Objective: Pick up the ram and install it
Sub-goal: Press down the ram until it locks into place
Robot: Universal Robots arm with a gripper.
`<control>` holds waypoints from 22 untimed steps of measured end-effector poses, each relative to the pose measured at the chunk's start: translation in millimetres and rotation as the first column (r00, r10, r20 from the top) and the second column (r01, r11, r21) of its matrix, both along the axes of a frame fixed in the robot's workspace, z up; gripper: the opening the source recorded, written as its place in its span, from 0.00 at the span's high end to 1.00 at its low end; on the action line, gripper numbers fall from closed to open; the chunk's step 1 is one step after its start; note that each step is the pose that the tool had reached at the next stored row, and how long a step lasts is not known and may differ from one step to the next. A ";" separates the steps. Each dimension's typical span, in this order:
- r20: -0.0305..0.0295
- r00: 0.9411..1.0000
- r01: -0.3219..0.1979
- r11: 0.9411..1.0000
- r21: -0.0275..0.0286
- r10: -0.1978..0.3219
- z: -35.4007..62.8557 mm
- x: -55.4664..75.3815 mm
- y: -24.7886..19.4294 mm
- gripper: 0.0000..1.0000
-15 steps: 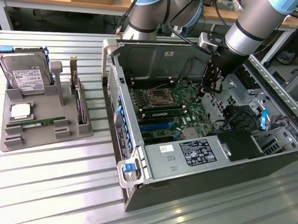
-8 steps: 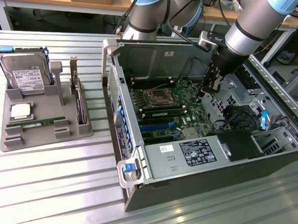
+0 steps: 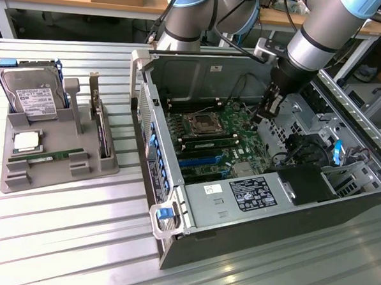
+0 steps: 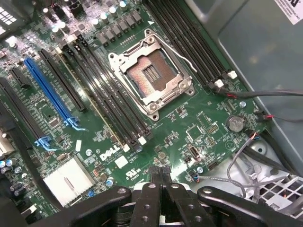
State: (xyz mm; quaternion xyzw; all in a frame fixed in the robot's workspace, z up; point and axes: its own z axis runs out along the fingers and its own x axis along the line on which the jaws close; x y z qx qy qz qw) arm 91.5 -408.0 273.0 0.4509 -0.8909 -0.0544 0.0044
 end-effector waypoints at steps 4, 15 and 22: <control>0.000 0.999 0.045 0.999 -0.002 -0.045 -0.1 0.0 0.0 0.90; 0.000 0.988 0.154 0.988 -0.006 -0.154 -0.4 0.0 0.0 0.90; 0.000 0.968 0.252 0.968 -0.006 -0.252 -0.4 0.0 0.0 0.90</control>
